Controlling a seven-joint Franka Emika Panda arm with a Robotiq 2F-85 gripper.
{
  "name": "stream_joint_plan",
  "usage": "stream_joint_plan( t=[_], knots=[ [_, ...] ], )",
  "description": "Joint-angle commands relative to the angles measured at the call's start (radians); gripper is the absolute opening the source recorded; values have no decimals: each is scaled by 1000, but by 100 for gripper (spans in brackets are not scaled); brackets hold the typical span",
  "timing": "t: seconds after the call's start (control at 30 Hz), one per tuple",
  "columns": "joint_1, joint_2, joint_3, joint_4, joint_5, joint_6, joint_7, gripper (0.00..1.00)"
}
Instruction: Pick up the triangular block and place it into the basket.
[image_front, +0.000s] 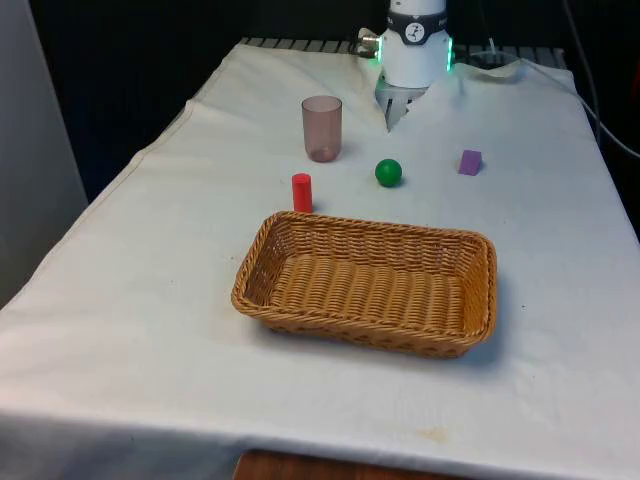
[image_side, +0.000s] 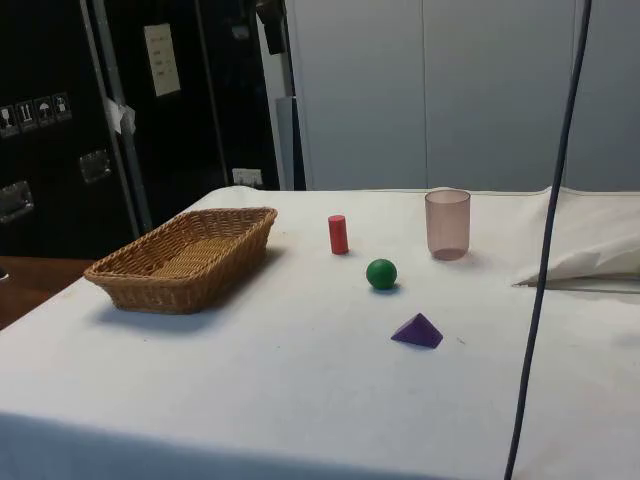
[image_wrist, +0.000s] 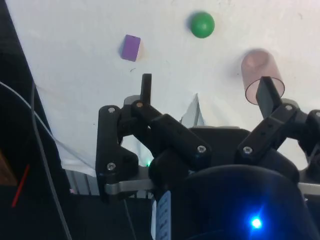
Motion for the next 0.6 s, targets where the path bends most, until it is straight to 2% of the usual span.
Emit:
stream_joint_plan(
  t=[0.0, 0.2, 0.23, 0.27, 0.33, 0.53, 0.57],
  knots=[
    [4, -1, 3, -9, -4, 14, 8, 100],
    [5, -25, 19, -60, -21, 48, 26, 100],
    [1, -7, 17, -34, -6, 18, 12, 100],
    [6, -30, 23, -72, -24, 57, 30, 100],
    [6, -45, 35, -109, -35, 86, 44, 100],
    [4, -77, 68, -195, -62, 153, 84, 100],
    [1, -71, 66, -184, -50, 135, 70, 100]
  ],
)
